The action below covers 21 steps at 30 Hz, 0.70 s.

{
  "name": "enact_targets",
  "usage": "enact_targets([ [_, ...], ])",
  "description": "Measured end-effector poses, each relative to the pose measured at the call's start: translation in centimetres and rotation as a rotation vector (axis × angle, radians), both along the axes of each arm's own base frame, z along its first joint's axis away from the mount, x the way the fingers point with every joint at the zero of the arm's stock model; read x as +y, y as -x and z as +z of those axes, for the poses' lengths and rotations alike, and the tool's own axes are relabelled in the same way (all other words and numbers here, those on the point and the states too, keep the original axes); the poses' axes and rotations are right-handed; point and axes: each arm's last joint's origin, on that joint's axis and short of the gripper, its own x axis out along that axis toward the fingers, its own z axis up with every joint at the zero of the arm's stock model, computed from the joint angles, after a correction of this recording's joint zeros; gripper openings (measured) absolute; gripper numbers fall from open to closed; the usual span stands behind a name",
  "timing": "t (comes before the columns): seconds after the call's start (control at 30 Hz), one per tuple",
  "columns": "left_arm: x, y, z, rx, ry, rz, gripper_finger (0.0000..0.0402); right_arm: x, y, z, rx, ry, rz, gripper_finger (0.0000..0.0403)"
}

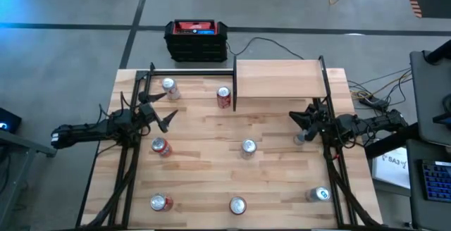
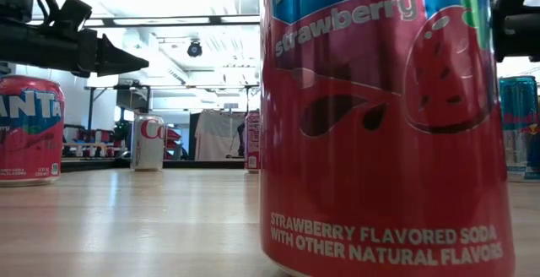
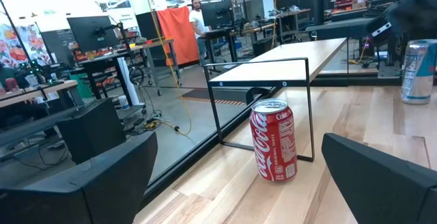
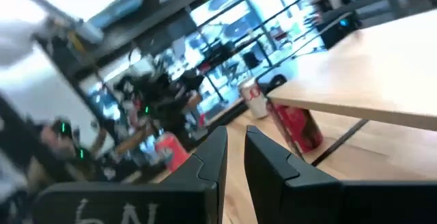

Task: Place canned beverage on shelf
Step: Put the top blue soda can on the shelf

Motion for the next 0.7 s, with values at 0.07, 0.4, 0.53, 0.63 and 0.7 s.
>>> enact_targets([
  [0.07, 0.0, 0.0, 0.0, 0.0, 0.0, 0.0, 0.0399, 0.0, 0.0, 0.0, 0.018, -0.007, -0.001, 0.0038],
  [0.4, 0.0, 0.0, 0.0, 0.0, 0.0, 0.0, 0.0399, 0.1, 0.8, 8.0, 0.034, -0.087, 0.109, 0.0038],
  [0.53, 0.0, 0.0, 0.0, 0.0, 0.0, 0.0, 0.0399, 0.2, 0.4, 10.9, 0.224, -0.128, 0.097, 0.0038],
  [0.63, 0.0, 0.0, 0.0, 0.0, 0.0, 0.0, 0.0399, 0.3, 0.1, 12.4, 0.435, -0.219, 0.057, 0.0038],
  [0.7, 0.0, 0.0, 0.0, -0.001, 0.0, 0.0, 0.0399, 0.4, -0.5, 13.2, 0.595, -0.27, 0.007, 0.0038],
])
